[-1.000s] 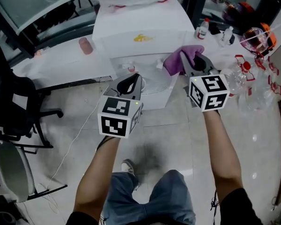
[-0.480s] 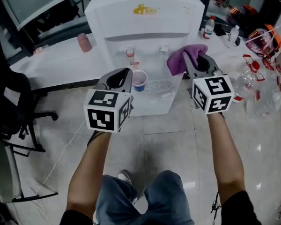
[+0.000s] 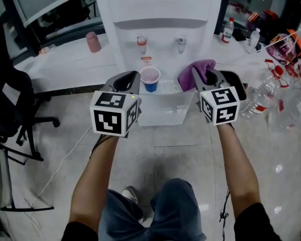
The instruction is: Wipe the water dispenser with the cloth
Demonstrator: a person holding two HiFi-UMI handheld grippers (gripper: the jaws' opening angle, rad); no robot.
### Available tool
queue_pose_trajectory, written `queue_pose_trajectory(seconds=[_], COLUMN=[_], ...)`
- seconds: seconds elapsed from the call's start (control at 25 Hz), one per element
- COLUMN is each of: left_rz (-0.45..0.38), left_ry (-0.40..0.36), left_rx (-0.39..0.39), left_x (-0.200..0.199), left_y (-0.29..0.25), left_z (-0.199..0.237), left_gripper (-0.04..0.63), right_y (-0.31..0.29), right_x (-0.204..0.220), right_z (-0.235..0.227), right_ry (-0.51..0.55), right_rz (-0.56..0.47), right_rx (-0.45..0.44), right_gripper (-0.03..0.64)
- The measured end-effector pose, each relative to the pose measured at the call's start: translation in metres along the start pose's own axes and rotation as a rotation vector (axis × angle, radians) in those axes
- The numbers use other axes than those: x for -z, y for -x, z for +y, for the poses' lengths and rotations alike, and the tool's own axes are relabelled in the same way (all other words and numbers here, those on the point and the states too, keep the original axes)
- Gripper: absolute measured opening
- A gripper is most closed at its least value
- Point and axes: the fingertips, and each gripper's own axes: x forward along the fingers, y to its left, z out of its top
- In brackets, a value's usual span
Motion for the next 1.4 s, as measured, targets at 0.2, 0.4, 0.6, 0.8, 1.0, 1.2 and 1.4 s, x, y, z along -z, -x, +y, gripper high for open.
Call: queue_pose_trajectory(seconds=[0.2, 0.4, 0.6, 0.8, 1.0, 1.2, 1.4], left_rz=[0.003, 0.008, 0.016, -0.005, -0.021, -0.027, -0.019], left_ry=[-0.004, 0.001, -0.001, 0.000, -0.010, -0.024, -0.037], left_rx=[-0.012, -0.038, -0.058, -0.085, -0.118, -0.156, -0.192], left_x=[0.012, 0.021, 0.023, 0.006, -0.010, -0.019, -0.018], left_y=[-0.002, 0.000, 0.005, 0.013, 0.024, 0.039, 0.056], left_z=[0.003, 0.011, 0.017, 0.023, 0.028, 0.036, 0.048], left_gripper=[0.028, 0.028, 0.028, 0.028, 0.028, 0.028, 0.028], right_y=[-0.003, -0.010, -0.005, 0.010, 0.015, 0.010, -0.007], right_x=[0.031, 0.036, 0.023, -0.037, -0.112, -0.177, -0.220], right_z=[0.000, -0.001, 0.012, 0.046, 0.087, 0.125, 0.156], right_ry=[-0.002, -0.006, -0.012, 0.001, 0.016, -0.012, -0.029], right_rz=[0.037, 0.028, -0.003, -0.133, -0.275, -0.380, -0.426], right_rx=[-0.005, -0.010, -0.029, -0.113, -0.235, -0.346, -0.409], right_gripper=[0.043, 0.043, 0.043, 0.043, 0.043, 0.043, 0.043])
